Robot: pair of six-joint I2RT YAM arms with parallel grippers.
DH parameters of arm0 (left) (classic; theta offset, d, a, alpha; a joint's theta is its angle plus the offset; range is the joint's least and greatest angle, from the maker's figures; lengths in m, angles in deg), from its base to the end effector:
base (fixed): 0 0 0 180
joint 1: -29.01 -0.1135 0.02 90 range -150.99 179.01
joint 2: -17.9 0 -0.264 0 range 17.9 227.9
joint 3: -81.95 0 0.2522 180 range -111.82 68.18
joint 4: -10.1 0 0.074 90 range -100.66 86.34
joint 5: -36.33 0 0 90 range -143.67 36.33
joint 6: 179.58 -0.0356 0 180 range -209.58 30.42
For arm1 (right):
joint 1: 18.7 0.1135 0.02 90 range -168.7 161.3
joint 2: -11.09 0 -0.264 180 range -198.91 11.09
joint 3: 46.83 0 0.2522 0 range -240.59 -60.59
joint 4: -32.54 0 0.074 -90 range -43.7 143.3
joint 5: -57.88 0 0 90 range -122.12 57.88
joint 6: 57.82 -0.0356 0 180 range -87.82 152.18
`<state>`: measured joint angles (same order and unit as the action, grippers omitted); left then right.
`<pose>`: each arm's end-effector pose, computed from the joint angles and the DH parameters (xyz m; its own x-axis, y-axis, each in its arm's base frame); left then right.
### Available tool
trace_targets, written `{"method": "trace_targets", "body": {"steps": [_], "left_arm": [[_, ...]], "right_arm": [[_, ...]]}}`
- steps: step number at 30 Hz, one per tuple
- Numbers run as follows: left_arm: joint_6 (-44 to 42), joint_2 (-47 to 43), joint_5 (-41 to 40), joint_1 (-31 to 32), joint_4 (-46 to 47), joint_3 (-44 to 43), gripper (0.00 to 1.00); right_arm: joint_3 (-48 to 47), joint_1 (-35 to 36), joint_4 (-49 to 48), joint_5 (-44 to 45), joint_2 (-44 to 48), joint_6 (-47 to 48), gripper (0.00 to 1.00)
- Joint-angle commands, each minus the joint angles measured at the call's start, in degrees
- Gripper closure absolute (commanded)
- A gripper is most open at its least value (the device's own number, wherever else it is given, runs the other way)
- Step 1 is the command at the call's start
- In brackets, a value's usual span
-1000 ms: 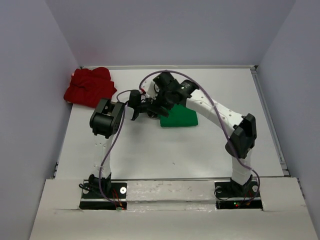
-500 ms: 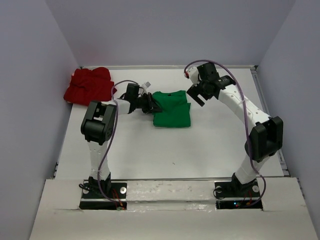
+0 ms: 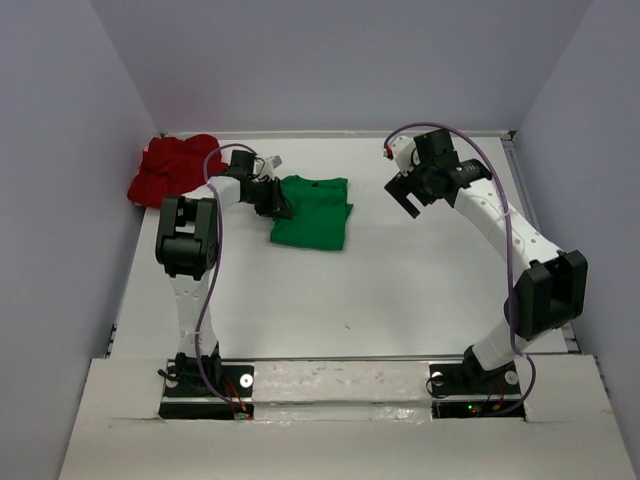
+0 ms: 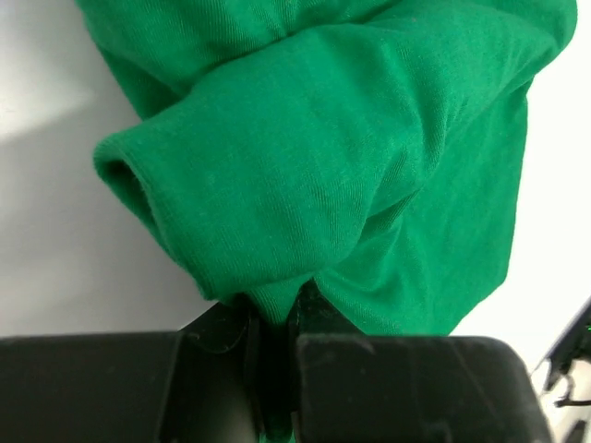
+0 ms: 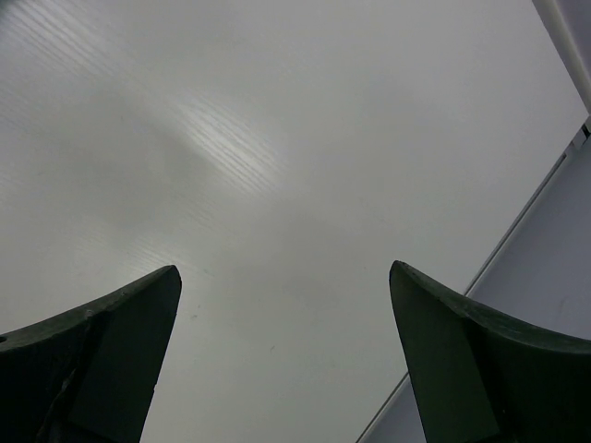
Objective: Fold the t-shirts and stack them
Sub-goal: Put the neatly folded tshirt into the corner of the board with the left arm
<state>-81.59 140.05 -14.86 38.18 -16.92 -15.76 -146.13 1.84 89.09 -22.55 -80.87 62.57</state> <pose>0.4441 -0.0943 0.1531 -0.8355 0.0252 -0.5489 0.3974 0.7175 -0.5721 0.3302 0.1174 0.3270 -0.4880 -0.7155 -0.4999 -0.5694 0.6950 -0.4391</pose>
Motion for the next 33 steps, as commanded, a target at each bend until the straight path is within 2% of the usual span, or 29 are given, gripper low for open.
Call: {"method": "trace_targets", "body": {"steps": [1,4,7,13,19,26,33], "left_arm": [[-7.98,-2.09,-3.12,-1.52,-7.21,-3.07,1.00],[-15.52,-4.02,-7.33,-2.31,-9.75,-5.17,1.00],[-18.44,-4.72,-8.82,-4.15,-14.05,-7.98,1.00],[-21.08,-4.72,-18.05,-7.85,-21.09,-14.57,1.00],[-24.25,-4.29,-27.11,-10.39,-24.35,-21.43,1.00],[-26.00,1.51,-34.75,-10.14,-31.39,-36.80,1.00],[-28.46,1.26,-40.55,-9.87,-33.33,-39.81,1.00]], "right_arm": [[0.63,-0.32,-1.92,-2.09,1.70,-0.69,0.00],[1.25,-0.32,-0.95,-4.02,2.05,-1.03,0.00],[1.86,-0.32,-0.25,-5.34,2.23,-1.83,0.00],[3.27,-0.32,0.11,-7.63,1.96,-2.79,0.00],[4.15,-0.32,0.37,-10.96,0.91,-3.15,0.00],[3.10,-0.32,1.25,-16.05,-1.81,-3.76,0.00],[4.06,-0.32,1.34,-18.79,-3.75,-3.85,0.00]]}}
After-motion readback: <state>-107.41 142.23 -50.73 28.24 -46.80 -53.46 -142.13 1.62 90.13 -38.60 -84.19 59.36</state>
